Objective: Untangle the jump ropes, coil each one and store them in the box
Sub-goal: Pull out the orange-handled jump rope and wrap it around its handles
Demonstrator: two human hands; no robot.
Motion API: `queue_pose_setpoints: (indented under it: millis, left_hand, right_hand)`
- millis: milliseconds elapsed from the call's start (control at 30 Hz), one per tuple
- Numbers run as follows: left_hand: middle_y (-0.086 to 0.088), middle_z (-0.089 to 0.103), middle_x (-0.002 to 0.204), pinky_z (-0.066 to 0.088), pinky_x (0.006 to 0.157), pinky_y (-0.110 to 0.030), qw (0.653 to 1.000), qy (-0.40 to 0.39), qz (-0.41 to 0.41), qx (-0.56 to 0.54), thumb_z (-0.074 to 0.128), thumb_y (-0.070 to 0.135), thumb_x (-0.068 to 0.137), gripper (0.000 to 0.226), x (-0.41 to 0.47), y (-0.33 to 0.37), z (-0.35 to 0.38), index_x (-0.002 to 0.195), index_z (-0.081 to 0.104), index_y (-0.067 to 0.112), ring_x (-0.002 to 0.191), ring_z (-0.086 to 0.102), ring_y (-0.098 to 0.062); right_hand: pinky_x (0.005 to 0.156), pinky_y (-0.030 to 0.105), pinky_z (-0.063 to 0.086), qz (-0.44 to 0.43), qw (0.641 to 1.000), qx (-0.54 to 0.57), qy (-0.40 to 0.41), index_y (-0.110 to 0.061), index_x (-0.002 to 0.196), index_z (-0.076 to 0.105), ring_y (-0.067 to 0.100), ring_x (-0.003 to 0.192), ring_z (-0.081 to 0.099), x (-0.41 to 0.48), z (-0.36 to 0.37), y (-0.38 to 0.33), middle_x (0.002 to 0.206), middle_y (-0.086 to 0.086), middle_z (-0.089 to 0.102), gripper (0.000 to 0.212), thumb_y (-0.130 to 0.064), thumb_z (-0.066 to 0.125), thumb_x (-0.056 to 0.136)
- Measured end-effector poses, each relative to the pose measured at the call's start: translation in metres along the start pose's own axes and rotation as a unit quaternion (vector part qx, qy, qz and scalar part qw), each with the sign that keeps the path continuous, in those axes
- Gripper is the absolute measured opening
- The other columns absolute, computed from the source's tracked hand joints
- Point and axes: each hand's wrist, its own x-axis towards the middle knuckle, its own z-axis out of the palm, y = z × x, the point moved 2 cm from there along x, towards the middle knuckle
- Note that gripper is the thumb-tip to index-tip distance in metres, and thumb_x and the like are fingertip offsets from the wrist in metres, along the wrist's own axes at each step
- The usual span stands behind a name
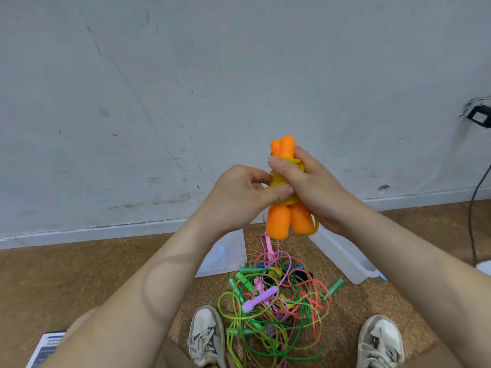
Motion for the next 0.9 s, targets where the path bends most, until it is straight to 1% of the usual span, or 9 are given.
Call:
queue_pose_setpoints:
  millis: [67, 200, 300, 367, 533, 633, 700, 800, 900]
  left_hand:
    - [-0.003, 0.043, 0.051, 0.031, 0.049, -0.026, 0.998, -0.021, 0.001, -0.057, 0.068, 0.038, 0.083, 0.035, 0.0, 0.002, -0.005, 0.09, 0.071, 0.003, 0.05, 0.037, -0.015]
    - [0.001, 0.052, 0.058, 0.038, 0.052, -0.019, 0.992, -0.041, 0.027, -0.112, 0.051, 0.024, 0.096, 0.023, -0.001, 0.006, -0.009, 0.092, 0.069, 0.01, 0.054, 0.041, -0.011]
    - [-0.004, 0.045, 0.062, 0.031, 0.055, -0.022, 0.995, -0.023, 0.041, -0.09, 0.042, 0.03, 0.1, 0.045, -0.005, 0.01, -0.005, 0.097, 0.06, -0.011, 0.058, 0.035, -0.014]
    - [-0.007, 0.042, 0.068, 0.031, 0.06, -0.025, 0.996, -0.023, 0.047, -0.078, 0.038, 0.033, 0.101, 0.051, -0.007, 0.013, -0.007, 0.103, 0.056, -0.014, 0.064, 0.035, -0.015]
    - [-0.001, 0.044, 0.076, 0.034, 0.068, -0.025, 0.994, -0.07, 0.077, -0.039, 0.037, 0.032, 0.103, 0.042, -0.01, 0.021, -0.02, 0.112, 0.062, 0.0, 0.071, 0.039, -0.009]
    - [0.009, 0.057, 0.076, 0.04, 0.074, -0.022, 0.994, -0.079, 0.081, -0.006, 0.043, 0.023, 0.101, 0.026, -0.01, 0.022, -0.023, 0.107, 0.069, 0.022, 0.073, 0.048, -0.002]
    - [0.02, 0.068, 0.078, 0.045, 0.079, -0.017, 0.995, -0.043, 0.066, -0.059, 0.05, 0.013, 0.098, 0.028, -0.009, 0.022, -0.022, 0.1, 0.069, 0.034, 0.077, 0.056, 0.005]
    - [0.005, 0.074, 0.08, 0.051, 0.073, -0.025, 0.974, 0.021, -0.006, -0.224, 0.061, 0.011, 0.09, 0.017, -0.007, 0.017, -0.013, 0.091, 0.074, 0.022, 0.073, 0.063, -0.007]
    - [-0.004, 0.074, 0.08, 0.054, 0.067, -0.024, 0.936, 0.05, -0.062, -0.344, 0.063, 0.01, 0.087, 0.013, -0.007, 0.013, -0.001, 0.093, 0.074, 0.014, 0.068, 0.064, -0.012]
  right_hand:
    - [0.072, 0.034, 0.049, 0.047, 0.996, 0.07, 0.01, -0.011, 0.104, 0.062, 0.014, 0.079, 0.061, 0.002, 0.001, 0.001, 0.089, 0.002, 0.062, 0.032, -0.038, 0.064, 0.087]
    - [0.055, 0.026, 0.049, 0.104, 0.96, 0.259, 0.004, -0.012, 0.099, 0.062, 0.015, 0.06, 0.059, 0.007, -0.003, -0.003, 0.077, 0.002, 0.061, 0.04, -0.043, 0.063, 0.075]
    - [0.051, 0.025, 0.048, 0.099, 0.954, 0.283, -0.014, -0.011, 0.102, 0.062, 0.013, 0.053, 0.058, 0.008, -0.006, -0.005, 0.073, 0.001, 0.061, 0.038, -0.042, 0.05, 0.084]
    - [0.051, 0.025, 0.048, 0.094, 0.955, 0.279, -0.032, -0.012, 0.1, 0.063, 0.014, 0.052, 0.058, 0.009, -0.007, -0.006, 0.07, 0.001, 0.062, 0.038, -0.042, 0.048, 0.083]
    - [0.05, 0.026, 0.046, 0.072, 0.957, 0.272, -0.077, -0.017, 0.097, 0.065, 0.015, 0.052, 0.056, 0.01, -0.009, -0.009, 0.065, 0.002, 0.061, 0.037, -0.045, 0.047, 0.081]
    - [0.048, 0.024, 0.045, 0.074, 0.953, 0.283, -0.076, -0.015, 0.098, 0.065, 0.017, 0.047, 0.053, 0.01, -0.008, -0.01, 0.064, 0.005, 0.057, 0.042, -0.047, 0.046, 0.078]
    - [0.048, 0.024, 0.045, 0.078, 0.948, 0.302, -0.063, -0.014, 0.098, 0.064, 0.018, 0.048, 0.052, 0.011, -0.007, -0.01, 0.068, 0.008, 0.056, 0.045, -0.049, 0.044, 0.077]
    - [0.048, 0.024, 0.045, 0.091, 0.933, 0.348, -0.032, -0.013, 0.096, 0.063, 0.02, 0.05, 0.054, 0.011, -0.006, -0.01, 0.066, 0.009, 0.057, 0.045, -0.05, 0.04, 0.085]
    - [0.051, 0.027, 0.049, 0.096, 0.912, 0.399, -0.007, -0.01, 0.092, 0.061, 0.021, 0.053, 0.053, 0.011, -0.002, -0.008, 0.062, 0.01, 0.055, 0.046, -0.05, 0.04, 0.088]
